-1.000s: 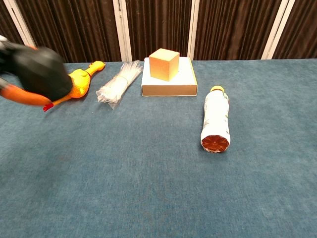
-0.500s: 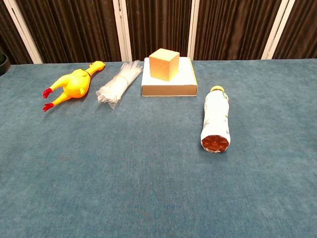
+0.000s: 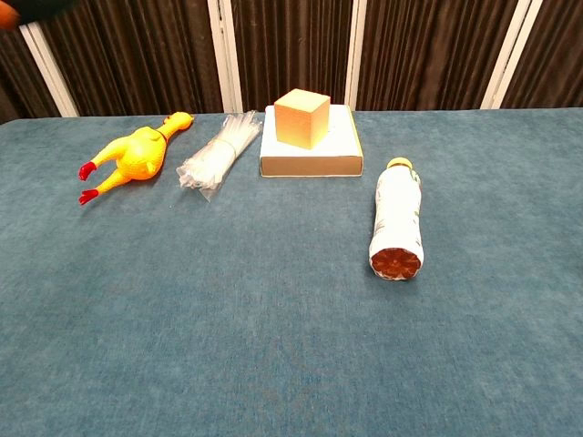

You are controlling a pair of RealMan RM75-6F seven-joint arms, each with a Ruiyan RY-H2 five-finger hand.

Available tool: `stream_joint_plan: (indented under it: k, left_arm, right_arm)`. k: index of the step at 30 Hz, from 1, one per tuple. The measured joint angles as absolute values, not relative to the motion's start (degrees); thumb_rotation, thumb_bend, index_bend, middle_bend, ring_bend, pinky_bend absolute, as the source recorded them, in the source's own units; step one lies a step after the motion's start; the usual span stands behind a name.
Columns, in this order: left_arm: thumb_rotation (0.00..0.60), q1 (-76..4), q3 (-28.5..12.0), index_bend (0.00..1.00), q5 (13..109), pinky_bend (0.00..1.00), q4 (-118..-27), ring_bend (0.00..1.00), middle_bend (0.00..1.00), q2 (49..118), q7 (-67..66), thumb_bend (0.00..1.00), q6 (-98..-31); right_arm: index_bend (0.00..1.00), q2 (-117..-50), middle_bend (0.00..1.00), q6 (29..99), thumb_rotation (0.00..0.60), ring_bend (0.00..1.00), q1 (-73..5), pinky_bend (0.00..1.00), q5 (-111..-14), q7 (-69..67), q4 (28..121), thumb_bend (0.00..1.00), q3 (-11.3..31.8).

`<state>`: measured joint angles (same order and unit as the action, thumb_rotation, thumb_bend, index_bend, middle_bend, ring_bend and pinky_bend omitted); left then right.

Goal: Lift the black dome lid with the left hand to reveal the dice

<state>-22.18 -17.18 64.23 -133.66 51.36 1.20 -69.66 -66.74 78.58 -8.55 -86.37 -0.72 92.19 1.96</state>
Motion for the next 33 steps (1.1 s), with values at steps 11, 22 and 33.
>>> stream_joint_plan:
  k: [11,22,33]
  left_arm:
    - [0.600,-21.6,-10.3,0.31,57.1,0.00,-113.9,0.00,0.51,59.5,6.7,0.54,-59.0]
    - [0.600,-21.5,-14.5,0.31,60.1,0.00,-127.4,0.00,0.51,53.7,7.4,0.54,-64.0]
    - [0.600,-17.7,-9.7,0.30,64.1,0.00,-121.3,0.00,0.51,51.0,12.5,0.54,-59.8]
  right_arm:
    - [0.00,-67.4,0.00,77.2,0.600,0.15,-9.2,0.00,-85.7,0.5,92.2,0.15,2.0]
    - [0.00,-67.1,0.00,77.8,0.600,0.15,-8.9,0.00,-86.1,0.4,92.5,0.15,1.7]
    - [0.00,-67.7,0.00,77.0,0.600,0.15,-9.3,0.00,-86.2,1.8,92.7,0.15,1.6]
